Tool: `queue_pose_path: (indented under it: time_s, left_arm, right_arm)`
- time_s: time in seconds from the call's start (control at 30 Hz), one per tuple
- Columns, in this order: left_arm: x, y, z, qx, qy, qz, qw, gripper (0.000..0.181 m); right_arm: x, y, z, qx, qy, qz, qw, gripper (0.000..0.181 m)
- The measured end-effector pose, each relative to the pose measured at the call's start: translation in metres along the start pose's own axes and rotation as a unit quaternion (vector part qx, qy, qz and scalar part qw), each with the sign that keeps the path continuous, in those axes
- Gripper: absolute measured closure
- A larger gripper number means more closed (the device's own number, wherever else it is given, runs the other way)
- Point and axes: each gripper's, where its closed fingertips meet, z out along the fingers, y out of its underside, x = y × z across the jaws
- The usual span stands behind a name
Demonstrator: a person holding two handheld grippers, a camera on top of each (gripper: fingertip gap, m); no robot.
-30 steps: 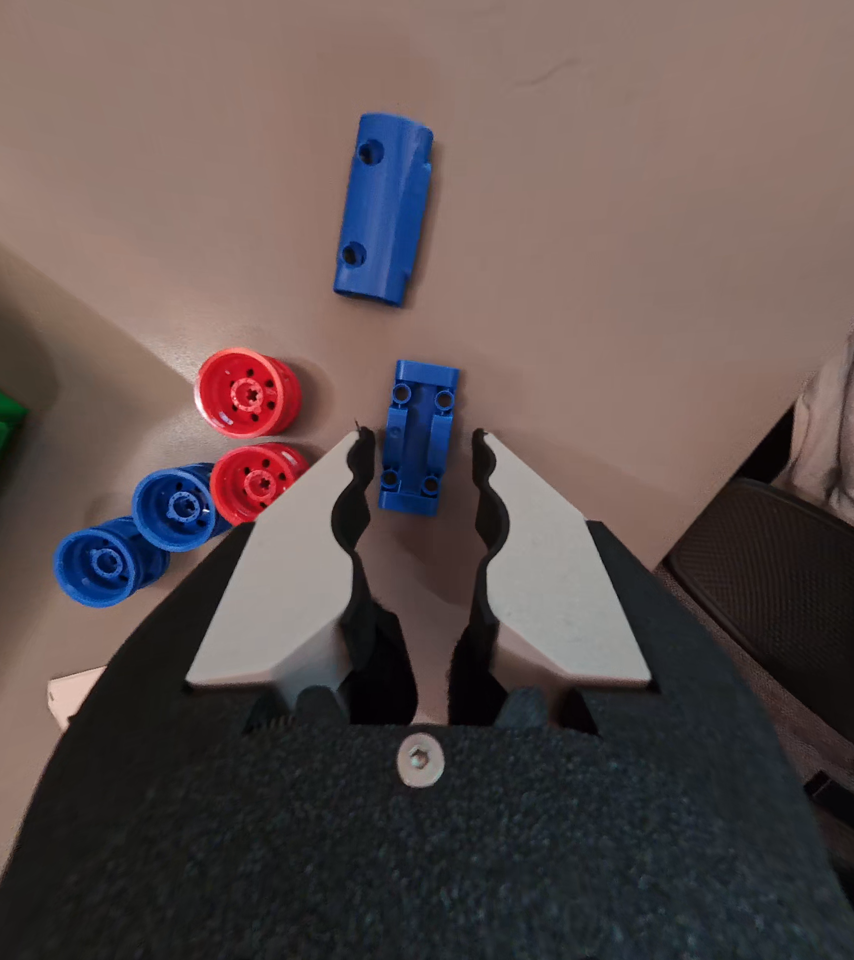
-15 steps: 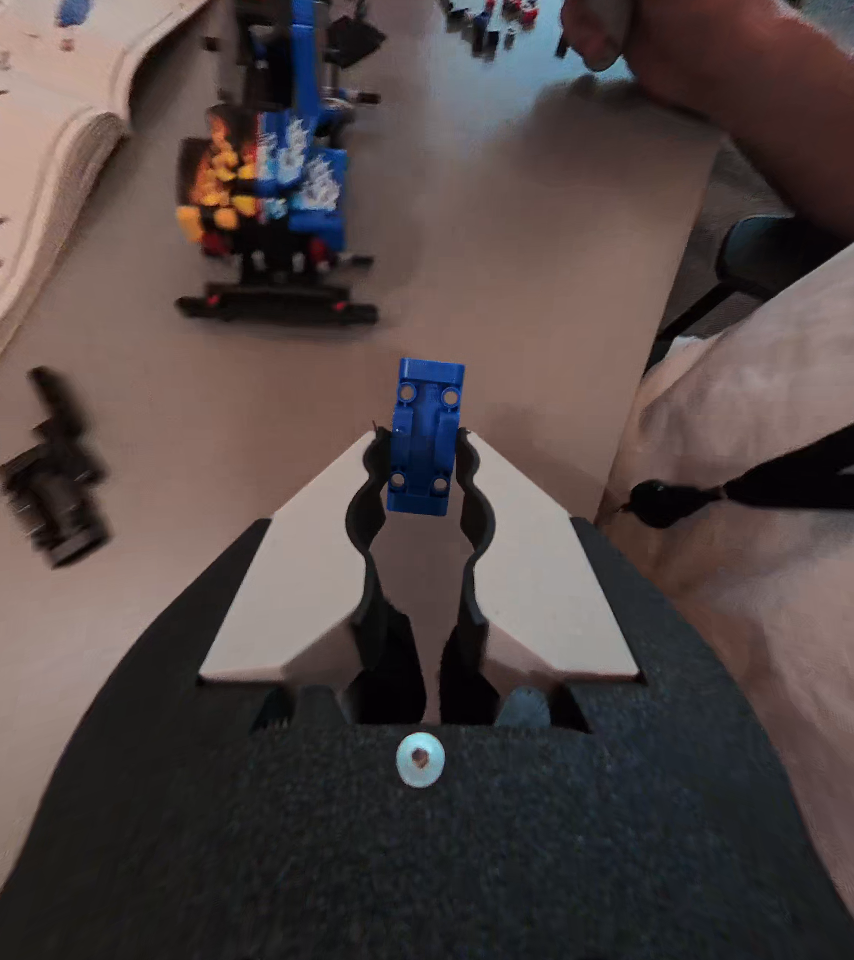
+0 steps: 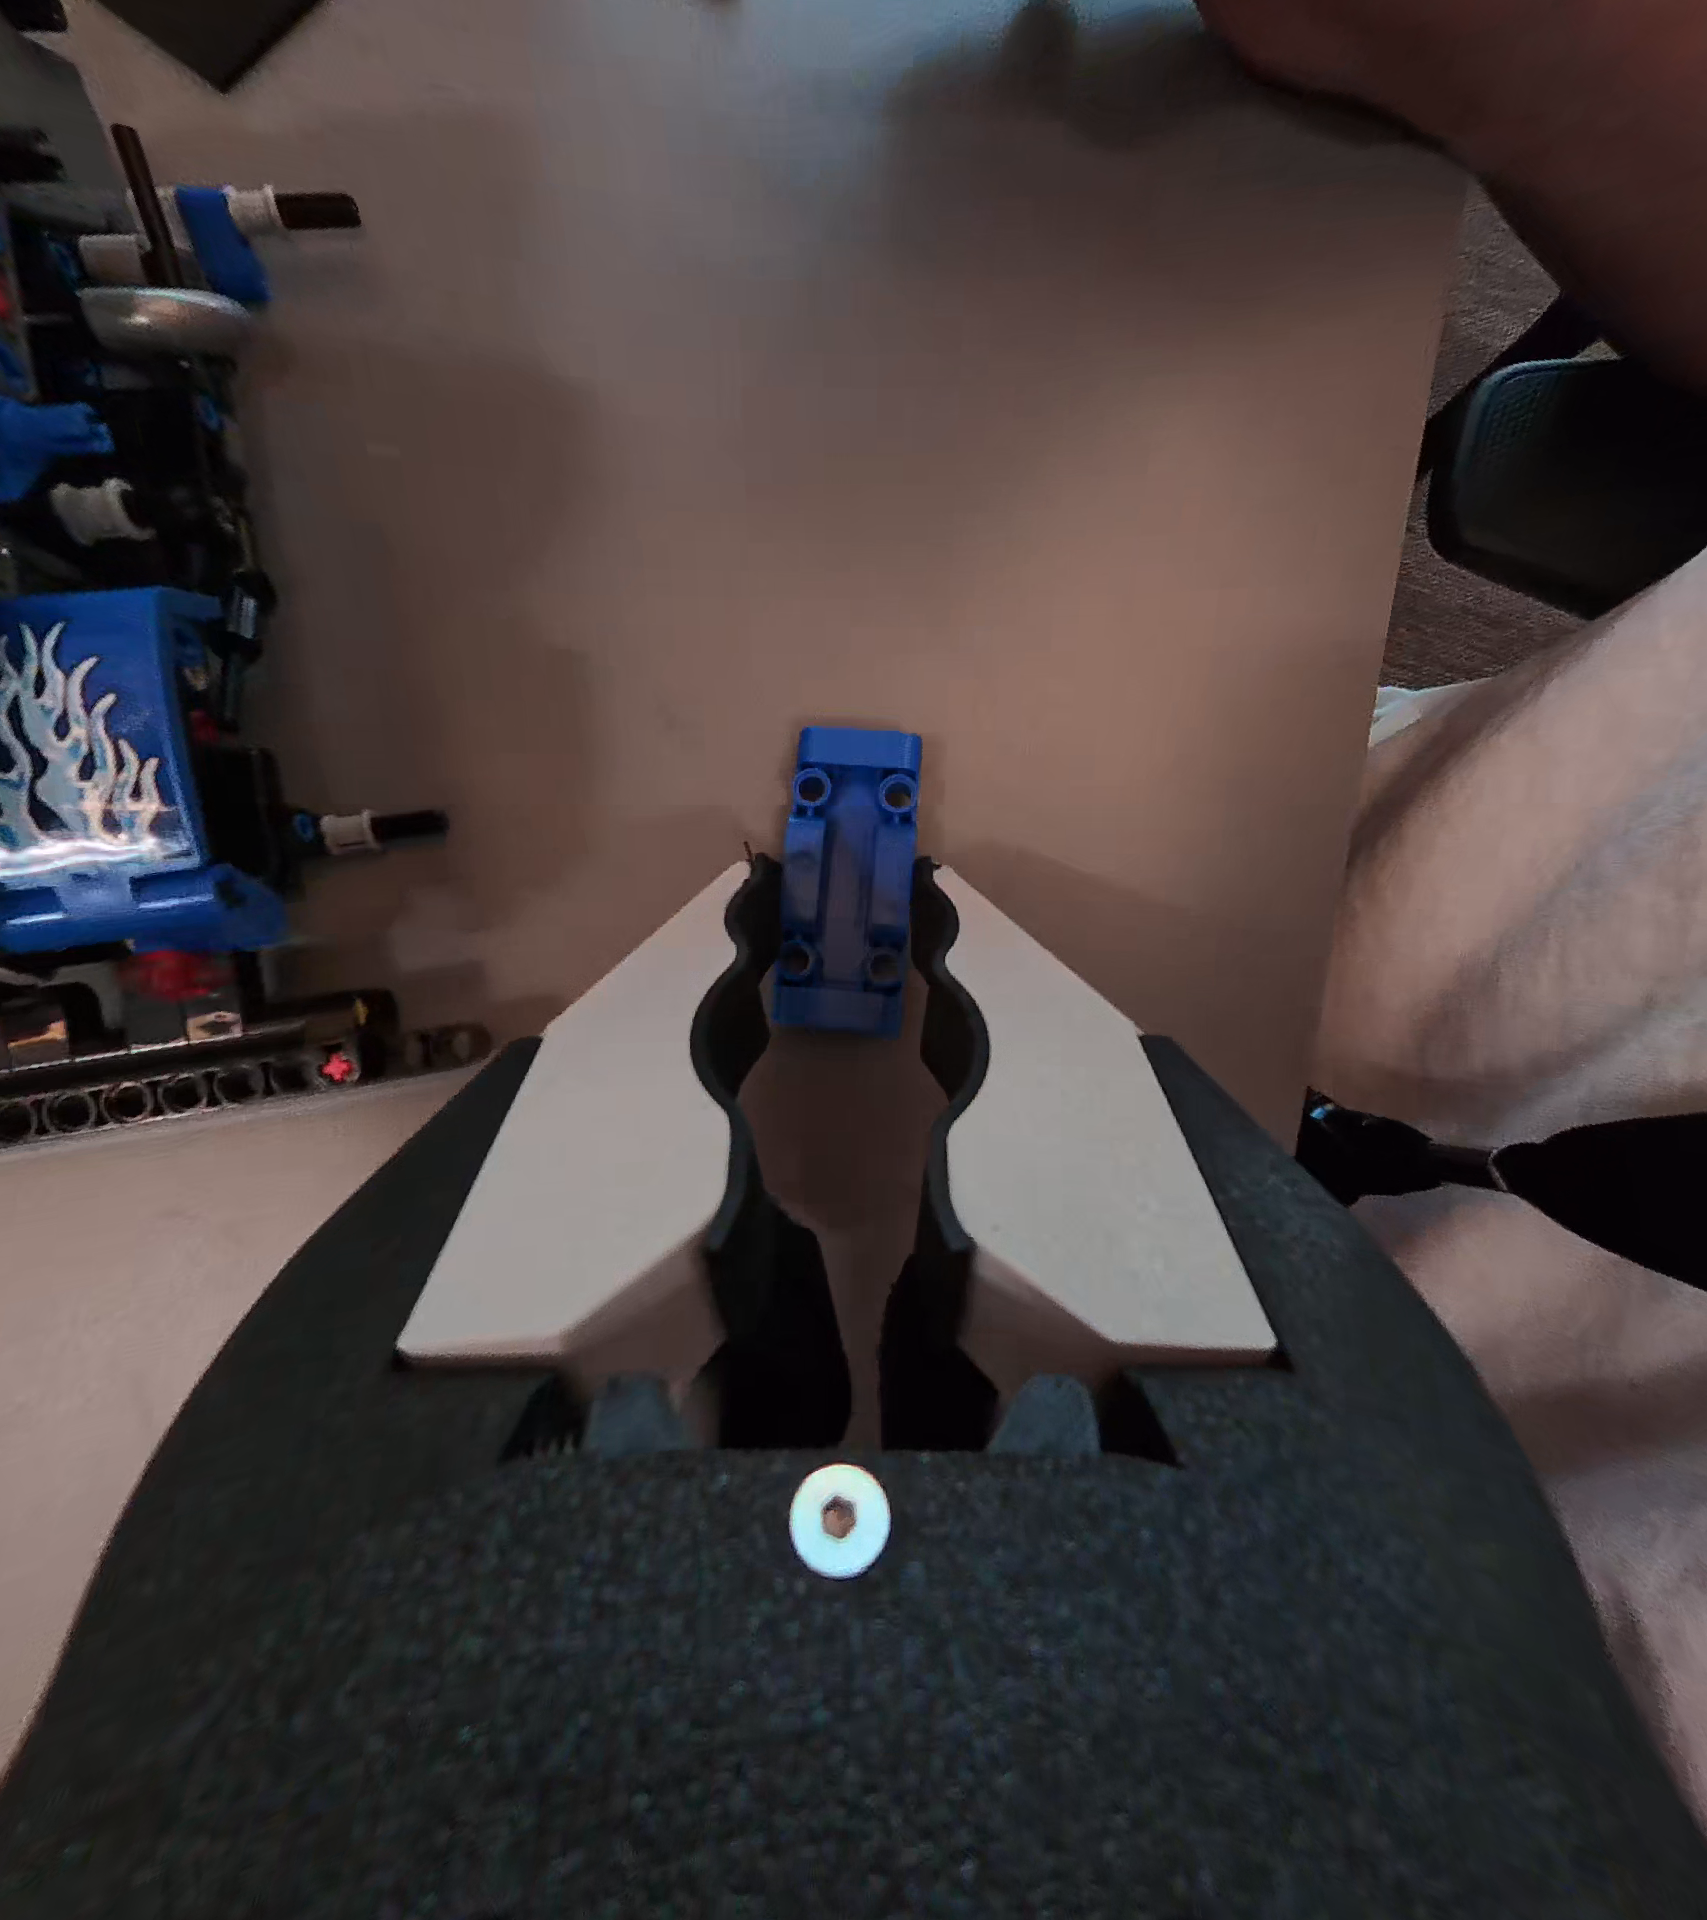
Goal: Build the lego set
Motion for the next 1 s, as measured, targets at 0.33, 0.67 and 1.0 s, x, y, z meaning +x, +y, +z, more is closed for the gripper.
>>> queue_pose_path:
  time_s: [0.33, 0.67, 1.0]
  left_arm:
    - [-0.007, -0.014, -0.021, 0.113, -0.026, -0.014, 0.993, 0.133]
    - [-0.125, 0.056, -0.144, 0.245, -0.293, -0.025, 0.924, 0.15]
    - [-0.126, 0.053, -0.163, 0.308, -0.304, -0.009, 0.901, 0.156]
  right_arm:
    - [0.048, 0.004, -0.016, -0.09, 0.06, -0.004, 0.994, 0.128]
    - [0.108, 0.065, 0.018, -0.259, -0.042, 0.058, 0.963, 0.145]
    - [0.115, 0.1, 0.041, -0.312, -0.053, 0.039, 0.948, 0.163]
